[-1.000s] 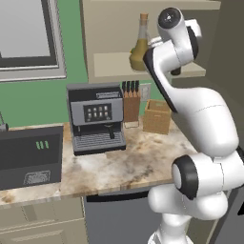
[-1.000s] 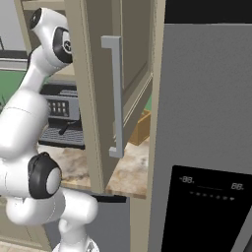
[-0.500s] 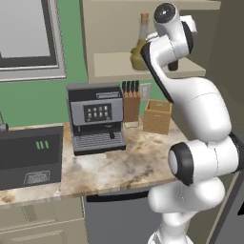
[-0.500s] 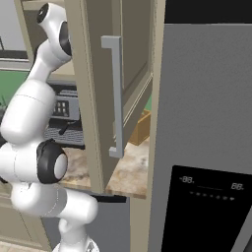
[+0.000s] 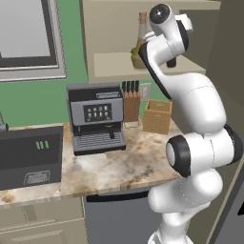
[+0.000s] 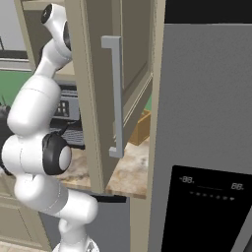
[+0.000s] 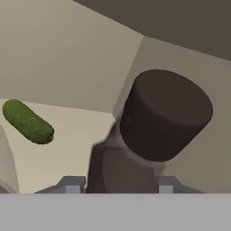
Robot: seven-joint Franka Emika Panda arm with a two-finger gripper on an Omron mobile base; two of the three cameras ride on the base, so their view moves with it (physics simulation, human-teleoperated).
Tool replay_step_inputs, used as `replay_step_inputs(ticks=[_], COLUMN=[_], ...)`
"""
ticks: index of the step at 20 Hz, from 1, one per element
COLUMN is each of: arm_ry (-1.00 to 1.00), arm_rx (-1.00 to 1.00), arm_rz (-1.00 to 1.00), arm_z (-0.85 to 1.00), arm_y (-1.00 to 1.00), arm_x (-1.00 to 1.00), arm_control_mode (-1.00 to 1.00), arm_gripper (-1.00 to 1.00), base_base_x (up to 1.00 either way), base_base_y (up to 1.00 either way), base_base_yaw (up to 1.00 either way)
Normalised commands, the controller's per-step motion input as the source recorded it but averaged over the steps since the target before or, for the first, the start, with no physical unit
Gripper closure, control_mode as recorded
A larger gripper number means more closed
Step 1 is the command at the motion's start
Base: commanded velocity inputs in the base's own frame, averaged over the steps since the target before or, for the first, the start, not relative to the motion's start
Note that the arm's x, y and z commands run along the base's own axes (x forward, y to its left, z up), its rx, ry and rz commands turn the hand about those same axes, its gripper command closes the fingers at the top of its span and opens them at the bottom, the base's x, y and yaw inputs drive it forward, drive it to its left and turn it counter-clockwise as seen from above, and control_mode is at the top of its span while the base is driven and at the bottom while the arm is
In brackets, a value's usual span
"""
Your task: Pick the syrup bottle and oil and vinegar bottle from the counter and place them in the cabinet.
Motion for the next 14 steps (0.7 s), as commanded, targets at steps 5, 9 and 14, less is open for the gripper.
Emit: replay_step_inputs(ticks=[5, 9, 14], arm_ry=[-0.08, -0.09, -0.07], arm_rx=[-0.05, -0.01, 0.00], arm_rz=[0.00, 0.00, 0.01], arm_z=[-0.06, -0.10, -0.20], arm_y=[0.00, 0.00, 0.00], arm_x=[0.10, 0.00, 0.00], arm_control_mode=[-1.00, -1.00, -1.00], arm_gripper=[1.00, 1.00, 1.00], base_base_x=[0.00, 0.00, 0.00], base_base_y=[0.00, 0.00, 0.00], base_base_yaw=[0.00, 0.00, 0.00])
